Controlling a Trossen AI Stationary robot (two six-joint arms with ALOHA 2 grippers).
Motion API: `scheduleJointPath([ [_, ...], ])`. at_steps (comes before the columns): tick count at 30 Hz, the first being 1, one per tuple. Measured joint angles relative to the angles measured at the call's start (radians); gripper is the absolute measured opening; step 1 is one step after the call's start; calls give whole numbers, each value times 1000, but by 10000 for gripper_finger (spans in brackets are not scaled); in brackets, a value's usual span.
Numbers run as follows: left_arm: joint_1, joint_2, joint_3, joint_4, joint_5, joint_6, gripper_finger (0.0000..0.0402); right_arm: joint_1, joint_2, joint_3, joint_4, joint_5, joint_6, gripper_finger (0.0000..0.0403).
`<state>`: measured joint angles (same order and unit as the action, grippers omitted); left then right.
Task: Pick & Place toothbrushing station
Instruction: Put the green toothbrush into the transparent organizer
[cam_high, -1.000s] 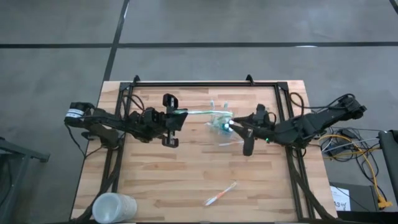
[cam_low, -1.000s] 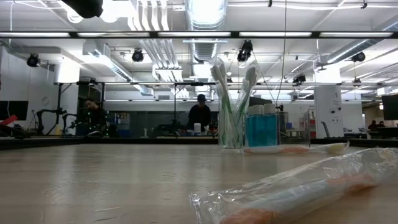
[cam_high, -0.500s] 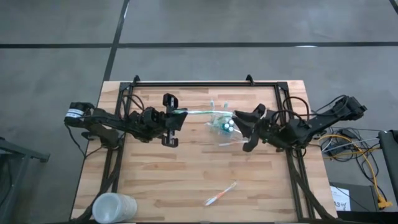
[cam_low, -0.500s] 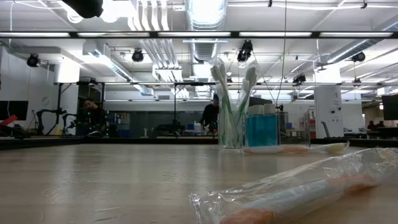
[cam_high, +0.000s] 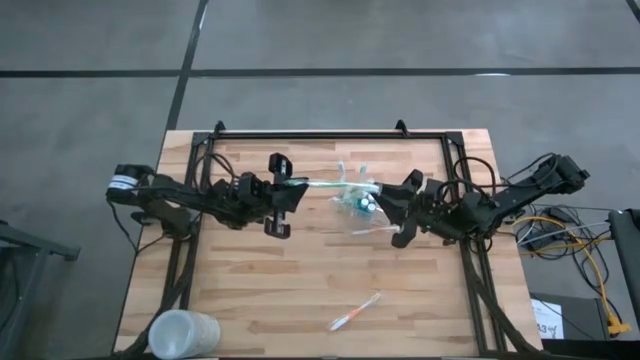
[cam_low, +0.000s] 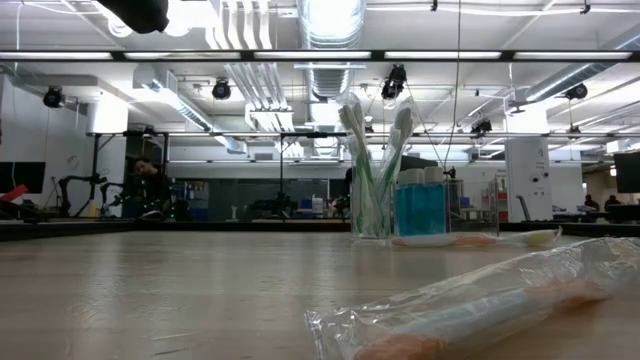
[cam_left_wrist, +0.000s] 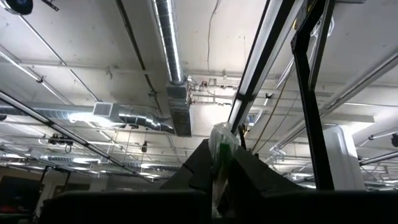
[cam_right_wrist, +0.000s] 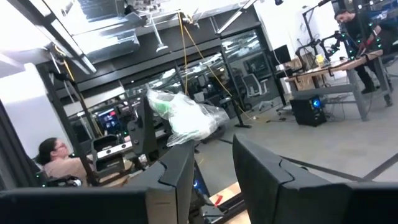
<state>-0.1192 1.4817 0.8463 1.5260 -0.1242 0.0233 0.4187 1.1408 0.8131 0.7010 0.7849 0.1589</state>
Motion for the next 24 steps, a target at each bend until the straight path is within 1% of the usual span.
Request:
scheduleJointPath([
  [8, 0, 6, 0, -21, 0, -4, 30, 0, 0, 0, 12, -6, 5, 110],
  [10, 0, 6, 0, -35, 0, -6, 30, 0, 0, 0, 19, -35, 6, 112],
  [13, 0, 6, 0, -53, 3, -7, 30, -1, 0, 0, 28, -119, 5, 111],
  [14, 0, 6, 0, -56, 6, -7, 30, -1, 0, 0, 31, -130, 3, 111],
  [19, 0, 7, 0, -61, 14, -10, 30, -2, 0, 8, 37, -126, 5, 109],
  [24, 0, 7, 0, -66, 50, -30, 30, -8, 0, 17, 39, -124, -27, 109],
])
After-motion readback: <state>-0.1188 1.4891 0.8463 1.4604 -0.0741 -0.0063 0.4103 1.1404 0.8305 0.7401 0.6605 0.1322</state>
